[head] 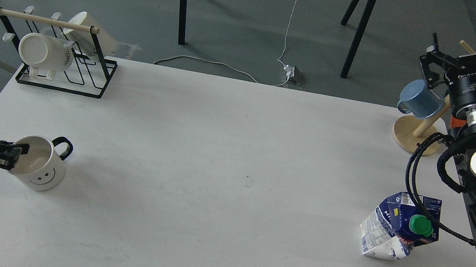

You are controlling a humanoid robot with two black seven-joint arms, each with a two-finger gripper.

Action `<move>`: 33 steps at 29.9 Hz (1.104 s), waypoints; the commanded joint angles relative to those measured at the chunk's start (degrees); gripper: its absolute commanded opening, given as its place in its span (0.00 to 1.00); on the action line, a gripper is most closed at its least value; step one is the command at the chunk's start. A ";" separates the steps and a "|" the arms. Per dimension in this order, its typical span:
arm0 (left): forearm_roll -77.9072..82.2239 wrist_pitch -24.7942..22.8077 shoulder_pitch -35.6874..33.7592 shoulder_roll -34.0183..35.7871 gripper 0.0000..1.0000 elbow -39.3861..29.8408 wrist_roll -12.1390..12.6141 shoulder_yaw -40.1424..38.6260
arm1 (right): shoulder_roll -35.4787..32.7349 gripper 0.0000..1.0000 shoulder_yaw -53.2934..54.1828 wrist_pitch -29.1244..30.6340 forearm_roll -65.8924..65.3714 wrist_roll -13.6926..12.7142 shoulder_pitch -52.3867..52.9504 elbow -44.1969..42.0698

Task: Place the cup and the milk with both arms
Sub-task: 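Grasp the white mug by its rim with the left gripper, then carry the white mug toward the table center and set it down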

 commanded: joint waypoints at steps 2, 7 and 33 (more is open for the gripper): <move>0.22 -0.39 -2.08 -0.12 0.00 -1.43 -0.01 -0.20 | -0.36 1.00 0.17 0.00 0.01 0.00 0.10 0.07; 0.22 -9.77 -9.54 -0.82 0.00 -9.50 -0.01 -0.28 | -1.06 1.00 0.26 0.00 0.01 0.00 0.97 0.15; 19.64 -24.82 -19.40 -38.96 0.07 -15.50 16.30 -0.28 | -0.98 1.00 -5.45 0.00 -0.52 -0.44 12.23 -0.72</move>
